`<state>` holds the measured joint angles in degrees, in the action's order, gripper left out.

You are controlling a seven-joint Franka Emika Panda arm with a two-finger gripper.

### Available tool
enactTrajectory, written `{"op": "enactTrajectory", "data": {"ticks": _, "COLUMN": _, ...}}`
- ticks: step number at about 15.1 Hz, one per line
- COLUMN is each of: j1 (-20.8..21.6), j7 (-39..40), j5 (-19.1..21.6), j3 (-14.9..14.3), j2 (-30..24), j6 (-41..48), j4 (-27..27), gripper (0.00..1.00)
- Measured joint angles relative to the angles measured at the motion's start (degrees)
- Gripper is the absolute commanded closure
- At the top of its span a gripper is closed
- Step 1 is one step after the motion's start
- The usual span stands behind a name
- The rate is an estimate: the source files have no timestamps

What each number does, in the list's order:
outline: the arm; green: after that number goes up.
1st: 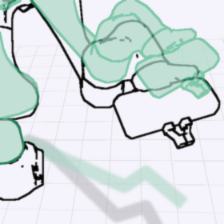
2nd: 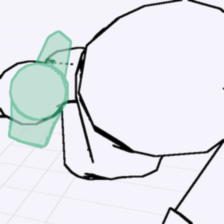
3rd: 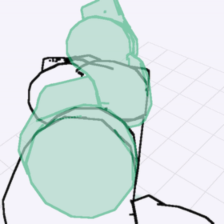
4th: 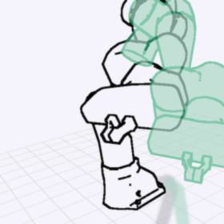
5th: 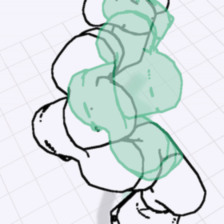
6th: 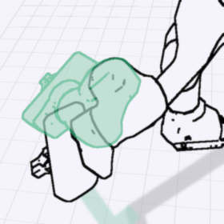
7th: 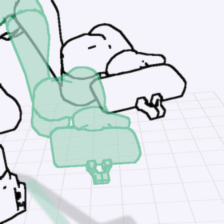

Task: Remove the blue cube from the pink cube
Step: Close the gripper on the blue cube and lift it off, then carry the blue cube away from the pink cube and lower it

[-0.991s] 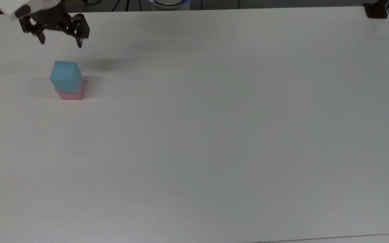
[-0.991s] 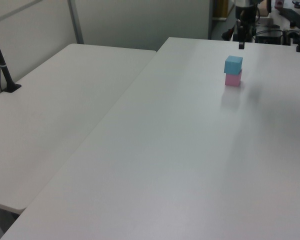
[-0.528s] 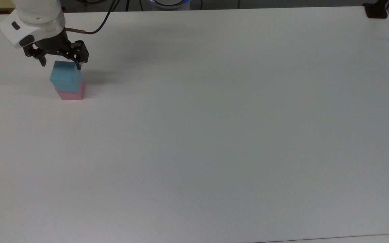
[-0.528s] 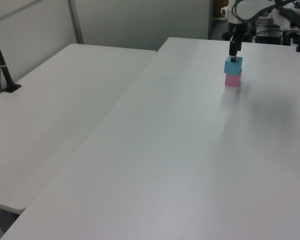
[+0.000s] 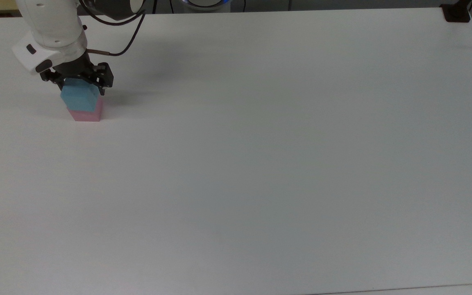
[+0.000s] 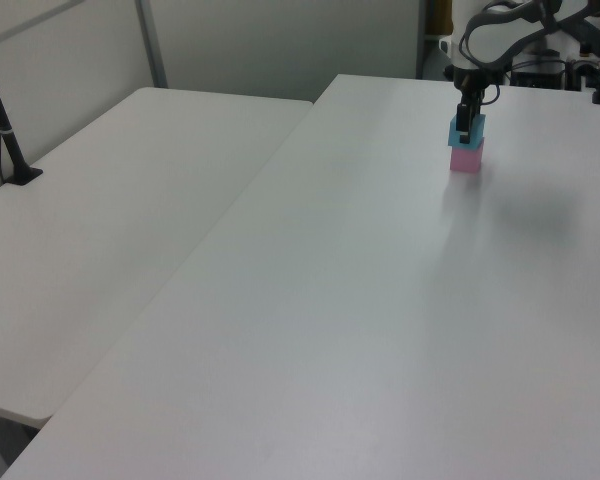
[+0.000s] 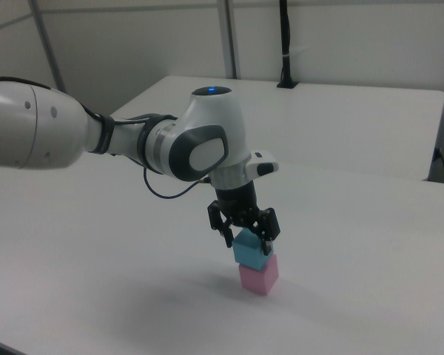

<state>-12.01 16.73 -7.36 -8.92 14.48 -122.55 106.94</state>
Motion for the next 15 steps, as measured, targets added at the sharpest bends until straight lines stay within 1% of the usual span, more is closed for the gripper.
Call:
{"op": "enactTrajectory", "data": {"ticks": 1, "j1": 0.00, "j7": 0.00, "j5": 0.00, "j3": 0.00, "j2": 0.07, "j6": -0.01, "j4": 0.00, "gripper": 0.36}}
{"op": "enactTrajectory", "data": {"ticks": 5, "j1": -0.02, "j7": 0.00, "j5": 0.00, "j3": -0.02, "j2": -0.42, "j6": 0.12, "j4": -0.18, "gripper": 0.36}}
{"op": "enactTrajectory", "data": {"ticks": 9, "j1": 0.20, "j7": 0.00, "j5": 0.01, "j3": 0.19, "j2": -3.31, "j6": 2.90, "j4": -0.51, "gripper": 0.36}}
{"op": "enactTrajectory", "data": {"ticks": 10, "j1": 0.33, "j7": 0.00, "j5": 0.03, "j3": 0.71, "j2": -4.14, "j6": 3.84, "j4": -0.70, "gripper": 0.36}}
{"op": "enactTrajectory", "data": {"ticks": 12, "j1": 0.52, "j7": -0.89, "j5": 0.13, "j3": 3.02, "j2": -5.11, "j6": 5.61, "j4": -1.41, "gripper": 0.36}}
{"op": "enactTrajectory", "data": {"ticks": 15, "j1": 1.16, "j7": -5.90, "j5": 0.19, "j3": 7.49, "j2": -4.90, "j6": 5.75, "j4": -1.64, "gripper": 0.36}}
